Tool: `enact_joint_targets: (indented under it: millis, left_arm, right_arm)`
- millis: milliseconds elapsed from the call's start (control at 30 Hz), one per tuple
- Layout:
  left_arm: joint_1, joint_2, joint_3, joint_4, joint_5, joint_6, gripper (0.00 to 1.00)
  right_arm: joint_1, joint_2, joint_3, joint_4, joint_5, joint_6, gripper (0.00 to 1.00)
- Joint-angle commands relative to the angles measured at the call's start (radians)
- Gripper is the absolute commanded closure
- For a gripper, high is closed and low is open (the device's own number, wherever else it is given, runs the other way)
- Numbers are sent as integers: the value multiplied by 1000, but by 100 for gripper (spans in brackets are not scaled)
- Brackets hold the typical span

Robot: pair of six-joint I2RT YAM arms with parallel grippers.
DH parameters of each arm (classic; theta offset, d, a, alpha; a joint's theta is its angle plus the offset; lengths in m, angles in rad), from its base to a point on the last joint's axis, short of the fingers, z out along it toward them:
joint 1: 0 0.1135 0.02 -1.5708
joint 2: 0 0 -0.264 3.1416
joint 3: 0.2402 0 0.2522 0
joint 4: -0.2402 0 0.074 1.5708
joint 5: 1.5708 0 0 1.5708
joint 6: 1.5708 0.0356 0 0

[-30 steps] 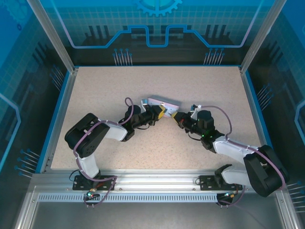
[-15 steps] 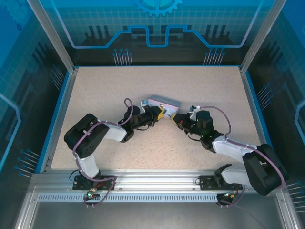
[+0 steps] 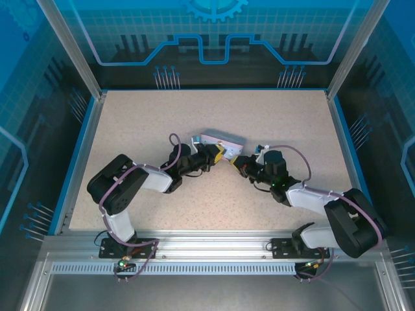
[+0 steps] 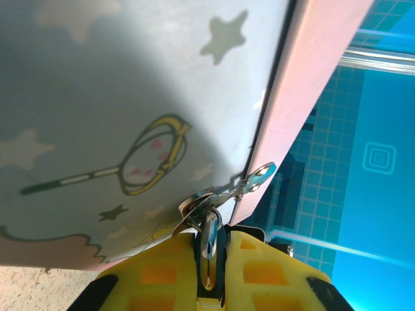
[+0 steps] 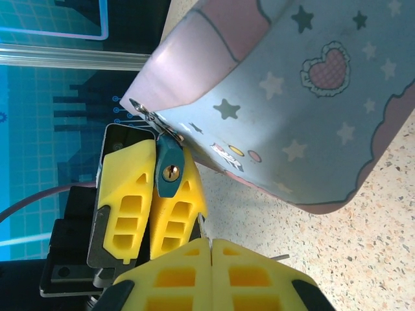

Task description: Unlock the padlock with the key

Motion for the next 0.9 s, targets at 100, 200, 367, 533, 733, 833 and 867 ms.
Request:
enact_joint_targets:
  millis: [100, 200, 367, 533, 733, 833, 867]
  left_arm:
    - [-5, -33, -1, 38, 12, -1, 100]
    - [-5, -34, -3, 39, 11, -1, 100]
    - [-5, -34, -7, 46, 11, -6, 100]
    - [-4, -34, -8, 48, 11, -6, 100]
    - [-5, -34, -7, 48, 13, -6, 100]
    - [-5, -34, -8, 48, 13, -6, 100]
    - [-5, -35, -8, 48, 13, -6, 100]
  right_arm:
    - [-9, 21, 41, 49, 10, 13, 100]
    - [-13, 28, 54, 46, 9, 10, 100]
    - [-13, 40, 61, 49, 12, 13, 100]
    - [-14, 51, 61, 54, 20, 16, 100]
    - [-17, 63, 71, 64, 22, 21, 100]
    - [-19, 65, 73, 64, 22, 23, 100]
    - [-19, 67, 73, 66, 22, 24, 100]
